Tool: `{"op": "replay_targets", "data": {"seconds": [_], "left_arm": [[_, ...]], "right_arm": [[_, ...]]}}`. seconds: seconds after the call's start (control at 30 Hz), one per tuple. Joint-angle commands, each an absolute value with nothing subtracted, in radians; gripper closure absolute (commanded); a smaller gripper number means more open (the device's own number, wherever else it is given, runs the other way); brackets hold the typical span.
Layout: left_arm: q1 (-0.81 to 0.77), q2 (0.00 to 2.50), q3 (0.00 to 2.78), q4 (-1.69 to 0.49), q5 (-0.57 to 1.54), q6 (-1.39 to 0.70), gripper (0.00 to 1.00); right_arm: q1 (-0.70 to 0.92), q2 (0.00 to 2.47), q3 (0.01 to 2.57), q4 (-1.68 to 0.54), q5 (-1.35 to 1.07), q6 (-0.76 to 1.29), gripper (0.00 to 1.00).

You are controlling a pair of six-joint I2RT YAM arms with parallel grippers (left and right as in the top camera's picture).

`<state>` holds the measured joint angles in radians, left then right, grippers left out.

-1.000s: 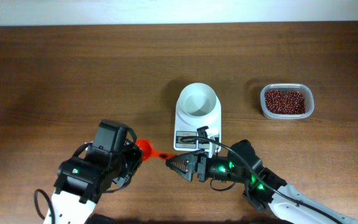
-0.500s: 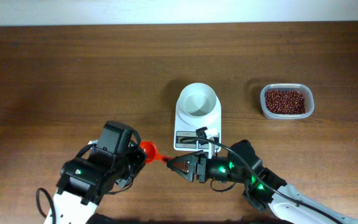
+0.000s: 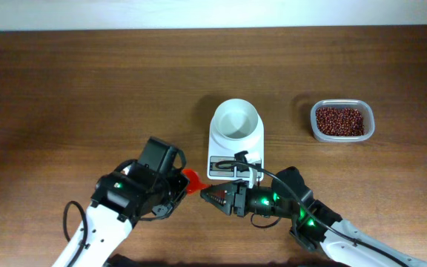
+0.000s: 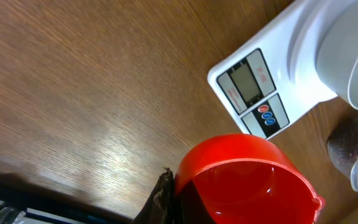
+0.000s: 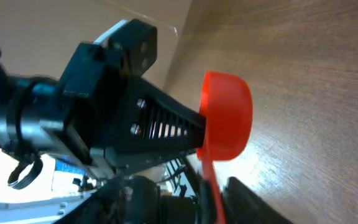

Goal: Scoop and weigh 50g on scale
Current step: 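Grasp the orange scoop handle with the right gripper beside the left gripper, then release the scoop from the left gripper and carry it right with the right gripper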

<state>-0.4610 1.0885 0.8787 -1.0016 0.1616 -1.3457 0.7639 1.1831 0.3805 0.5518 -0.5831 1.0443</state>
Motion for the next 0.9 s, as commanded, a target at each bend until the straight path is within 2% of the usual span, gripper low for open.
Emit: {"op": "replay_targets", "data": {"seconds": [0.0,0.17,0.2,0.27,0.43,0.5,0.53,0.6,0.63,0.67,0.7,0.77,0.87], "left_arm": [[-0.473,1.089,0.870,-0.999,0.161,-1.366,1.00],[-0.473,1.089,0.870,-1.009,0.162,-1.365,1.00],[-0.473,1.089,0.870,-1.007,0.161,-1.366,1.00],[-0.473,1.089,0.870,-1.007,0.161,-1.366,1.00],[-0.473,1.089,0.870,-1.007,0.161,-1.365,1.00],[-0.473,1.089,0.870,-1.007,0.161,-1.365,0.97],[-0.473,1.089,0.870,-1.007,0.161,-1.365,0.89],[-0.473,1.089,0.870,-1.008,0.161,-1.365,0.58],[-0.473,1.089,0.870,-1.008,0.161,-1.365,0.27],[-0.473,1.089,0.870,-1.008,0.161,-1.365,0.09],[-0.473,1.089,0.870,-1.008,0.161,-1.365,0.01],[-0.473,1.089,0.870,-1.008,0.161,-1.365,0.01],[-0.473,1.089,0.870,-1.008,0.161,-1.365,0.01]], "right_arm": [[0.773,1.187,0.393,0.554,-0.546,1.037,0.57],[0.773,1.187,0.393,0.554,-0.526,1.037,0.69],[0.773,1.187,0.393,0.553,-0.526,1.037,0.75],[0.773,1.187,0.393,0.553,-0.530,1.037,0.77],[0.773,1.187,0.393,0.520,-0.541,1.037,0.95],[0.773,1.187,0.393,0.520,-0.540,1.036,0.96],[0.773,1.187,0.393,0.519,-0.540,1.007,0.96],[0.772,1.187,0.393,0.494,-0.541,0.972,0.96],[0.771,1.187,0.393,0.480,-0.540,0.955,0.96],[0.771,1.187,0.393,0.458,-0.531,0.905,0.96],[0.764,1.187,0.393,0.430,-0.521,0.870,0.96],[0.715,1.181,0.393,0.368,-0.528,0.841,0.96],[0.520,1.059,0.393,0.167,-0.626,0.745,0.96]]}}
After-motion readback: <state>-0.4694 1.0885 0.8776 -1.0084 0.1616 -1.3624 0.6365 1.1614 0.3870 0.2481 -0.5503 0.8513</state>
